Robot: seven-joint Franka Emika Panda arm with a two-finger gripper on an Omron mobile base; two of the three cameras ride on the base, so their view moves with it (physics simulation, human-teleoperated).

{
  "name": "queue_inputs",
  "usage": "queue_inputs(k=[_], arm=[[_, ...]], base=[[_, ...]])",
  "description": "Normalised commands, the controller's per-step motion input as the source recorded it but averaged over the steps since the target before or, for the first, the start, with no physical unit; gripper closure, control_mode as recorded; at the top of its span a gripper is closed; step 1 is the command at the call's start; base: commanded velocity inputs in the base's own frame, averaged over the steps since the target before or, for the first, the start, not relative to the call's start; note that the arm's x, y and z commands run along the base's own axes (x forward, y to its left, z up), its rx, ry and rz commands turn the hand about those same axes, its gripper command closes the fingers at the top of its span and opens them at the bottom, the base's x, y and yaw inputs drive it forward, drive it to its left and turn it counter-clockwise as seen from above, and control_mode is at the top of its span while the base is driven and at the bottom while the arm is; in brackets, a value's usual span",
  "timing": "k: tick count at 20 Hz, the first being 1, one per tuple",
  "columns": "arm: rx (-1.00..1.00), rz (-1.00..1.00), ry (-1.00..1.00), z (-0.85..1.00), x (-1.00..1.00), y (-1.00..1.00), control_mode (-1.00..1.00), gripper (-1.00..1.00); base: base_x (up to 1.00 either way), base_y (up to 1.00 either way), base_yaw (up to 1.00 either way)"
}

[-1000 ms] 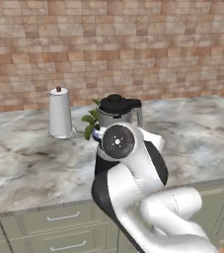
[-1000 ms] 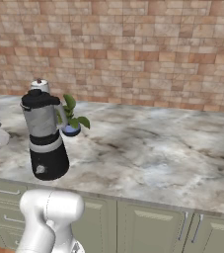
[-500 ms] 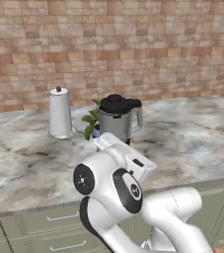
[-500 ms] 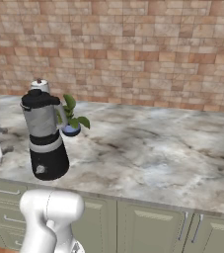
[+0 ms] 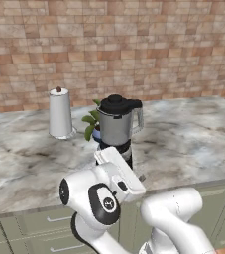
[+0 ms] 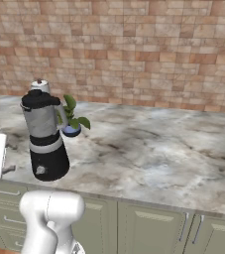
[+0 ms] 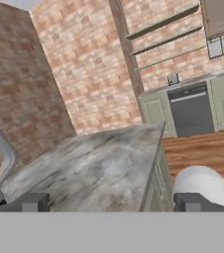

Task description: Open the blender lid, put the banana in the blender, close the lid, and start the blender.

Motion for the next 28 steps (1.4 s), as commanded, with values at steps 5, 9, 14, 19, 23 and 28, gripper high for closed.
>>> queue_inputs(k=[5,9,14,19,23,28], arm=[[0.0,-0.21,0.02,-0.57,0.06,0.0,-1.0,-1.0],[0.0,-0.1,0.0,-0.35,0.1,0.0,-1.0,-1.0],[0.0,-0.07,0.0,-0.34,0.18,0.0,-1.0,-1.0],[0.0,-0.03,-0.04,-0.09,0.19,0.0,-1.0,-1.0],[0.0,0.0,-0.08,-0.14,0.16,0.0,-1.0,-1.0],[0.0,0.0,-0.09,-0.22,0.15,0.0,-1.0,-1.0]], base=[[0.0,0.0,0.0],[0.0,0.0,0.0],[0.0,0.0,0.0],[0.0,0.0,0.0],[0.0,0.0,0.0],[0.0,0.0,0.0]])
